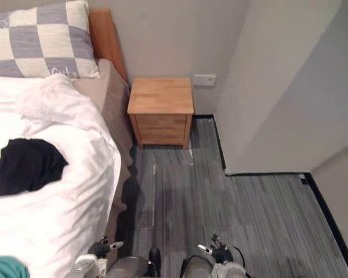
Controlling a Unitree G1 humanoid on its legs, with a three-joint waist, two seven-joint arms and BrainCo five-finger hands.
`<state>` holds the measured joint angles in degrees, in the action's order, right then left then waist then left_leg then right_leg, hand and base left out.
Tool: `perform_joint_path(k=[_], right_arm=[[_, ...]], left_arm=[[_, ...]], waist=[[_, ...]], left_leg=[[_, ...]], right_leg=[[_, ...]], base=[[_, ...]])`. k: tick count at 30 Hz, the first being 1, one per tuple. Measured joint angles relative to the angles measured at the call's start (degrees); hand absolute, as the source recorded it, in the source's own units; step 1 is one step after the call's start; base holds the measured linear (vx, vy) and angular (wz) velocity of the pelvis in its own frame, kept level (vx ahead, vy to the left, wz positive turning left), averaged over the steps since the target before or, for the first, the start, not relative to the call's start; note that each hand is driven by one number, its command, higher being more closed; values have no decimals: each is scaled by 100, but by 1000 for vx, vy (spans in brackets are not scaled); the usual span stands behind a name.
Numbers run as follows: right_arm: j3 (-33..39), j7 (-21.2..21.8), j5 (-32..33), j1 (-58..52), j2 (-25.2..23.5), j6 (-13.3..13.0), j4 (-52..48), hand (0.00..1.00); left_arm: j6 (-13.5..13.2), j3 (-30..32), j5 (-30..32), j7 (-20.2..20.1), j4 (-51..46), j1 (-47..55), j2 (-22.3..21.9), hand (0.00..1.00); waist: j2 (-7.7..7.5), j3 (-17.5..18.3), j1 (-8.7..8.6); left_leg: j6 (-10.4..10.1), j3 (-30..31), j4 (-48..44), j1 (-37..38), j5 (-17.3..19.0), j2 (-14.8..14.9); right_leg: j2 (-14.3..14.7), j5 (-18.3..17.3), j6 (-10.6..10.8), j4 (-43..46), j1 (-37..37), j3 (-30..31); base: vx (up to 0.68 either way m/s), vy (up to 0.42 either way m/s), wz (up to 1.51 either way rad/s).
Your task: Tidy the bed and pick cloth on bed and put in laundry
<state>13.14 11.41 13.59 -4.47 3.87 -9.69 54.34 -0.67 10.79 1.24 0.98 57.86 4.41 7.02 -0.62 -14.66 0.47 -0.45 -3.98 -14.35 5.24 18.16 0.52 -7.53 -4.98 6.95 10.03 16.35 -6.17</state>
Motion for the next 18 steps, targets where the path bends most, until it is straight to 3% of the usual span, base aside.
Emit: perform_joint_path(k=[2, 3, 4, 5, 6, 7, 8, 9, 10, 11, 12, 13, 14, 15, 17, 18], right_arm=[[-70, -47, -44, -139, -35, 100, -210, 0], [-192, -102, -180, -227, -87, 223, -402, 0], [-262, -168, -260, -219, -48, 358, -614, 0], [-265, -179, -257, -221, 6, 394, -667, 0], [-262, -180, -272, -221, 85, 458, -681, 0], [-257, -179, -319, -226, 138, 470, -682, 0], [-259, -181, -467, -165, 206, 453, -781, 0], [-260, -182, -473, -127, 219, 442, -880, 0], [-255, -211, -499, -82, 249, 330, -1182, 0], [-265, -252, -502, -93, 283, 271, -1340, 0], [-264, -316, -525, -158, 321, 217, -1643, 0], [-262, -373, -549, -194, 351, 212, -1771, 0], [-247, -498, -624, -320, 392, 210, -2010, 0], [-248, -549, -660, -315, 412, 206, -2219, 0], [-226, -542, -679, -103, 525, 112, -2647, 0], [-198, -509, -687, 103, 659, 90, -3023, 0]], left_arm=[[-5, 234, -5, -12, -120, 238, -79, 0], [-29, 309, -5, -27, -207, 373, -108, 0], [-61, 473, 36, -119, -313, 430, -194, 0], [-80, 472, 42, -152, -356, 430, -238, 0], [-104, 471, 36, -225, -367, 431, -311, 0], [-124, 472, 12, -256, -370, 487, -365, 0], [-185, 455, -58, -259, -381, 571, -415, 0], [-201, 431, -73, -262, -390, 570, -413, 0], [-285, 317, -140, -281, -455, 571, -397, 0], [-345, 262, -143, -302, -503, 581, -403, 0], [-438, 136, -140, -374, -560, 601, -409, 0], [-477, 78, -140, -383, -575, 602, -419, 0], [-520, 47, -138, -437, -616, 628, -381, 0], [-521, 31, -153, -508, -622, 659, -306, 0], [-488, 40, -321, -511, -612, 663, -278, 0], [-427, -82, -413, -480, -542, 655, -199, 0]], waist=[[-18, 118, 34], [-5, 217, 68], [68, 238, 31], [167, 215, -10], [292, 125, 11], [338, 114, 48], [357, 156, 86], [354, 156, 87], [365, 160, 71], [388, 174, 28], [454, 195, -60], [506, 201, -59], [473, 240, -54], [326, 329, -19], [276, 359, 29], [206, 318, 5]], left_leg=[[-69, 172, -425, 114, 487, 198], [26, 280, -512, 234, 701, 364], [60, 150, -1964, -314, 621, 635], [-14, 56, -2670, -657, 369, 835], [-27, -103, -3551, -927, -198, 1152], [-158, -317, -3570, -913, -115, 1252], [-467, -994, -2863, -917, 101, 1216], [-511, -1285, -2527, -939, 118, 1126], [-530, -1970, -1557, -1052, -128, 855], [-463, -2326, -1099, -1142, -520, 729], [-233, -3111, -542, -1249, -1352, 625], [-66, -3511, -397, -1288, -1710, 631], [755, -4344, -289, -1162, -1621, 683], [797, -4357, -98, -1110, -1368, 554], [866, -4159, 183, -1100, -1038, 380], [885, -3931, 350, -1047, -1028, 221]], right_leg=[[-36, 114, -78, 103, -87, 22], [-2, 166, -157, 283, -171, -120], [25, 362, -503, 673, -238, -450], [59, 309, -723, 729, -389, -602], [104, 196, -983, 623, -867, -819], [93, 165, -1059, 497, -1255, -930], [-48, 143, -1075, 257, -1723, -1172], [-119, 142, -1075, 170, -1849, -1254], [-270, 128, -1048, -38, -2075, -1531], [-292, 88, -980, -141, -2216, -1707], [-254, -67, -782, -358, -2547, -2122], [-170, -158, -747, -417, -2711, -2301], [-33, -425, -631, -400, -3027, -2681], [-61, -679, -558, -210, -3068, -2877], [-155, -959, -378, 301, -2962, -2963], [-425, -1022, -303, 1290, -2662, -2848]], base=[[707, -365, 54], [731, -370, 94], [832, -485, 116], [795, -443, 137], [609, -376, 98], [687, -329, 92], [530, -239, 55], [586, -253, 67], [273, -110, 65], [433, -159, 121], [258, -88, 121], [499, -118, 167], [387, -45, 150], [454, -51, 137], [347, -4, 81], [347, 26, 77]])
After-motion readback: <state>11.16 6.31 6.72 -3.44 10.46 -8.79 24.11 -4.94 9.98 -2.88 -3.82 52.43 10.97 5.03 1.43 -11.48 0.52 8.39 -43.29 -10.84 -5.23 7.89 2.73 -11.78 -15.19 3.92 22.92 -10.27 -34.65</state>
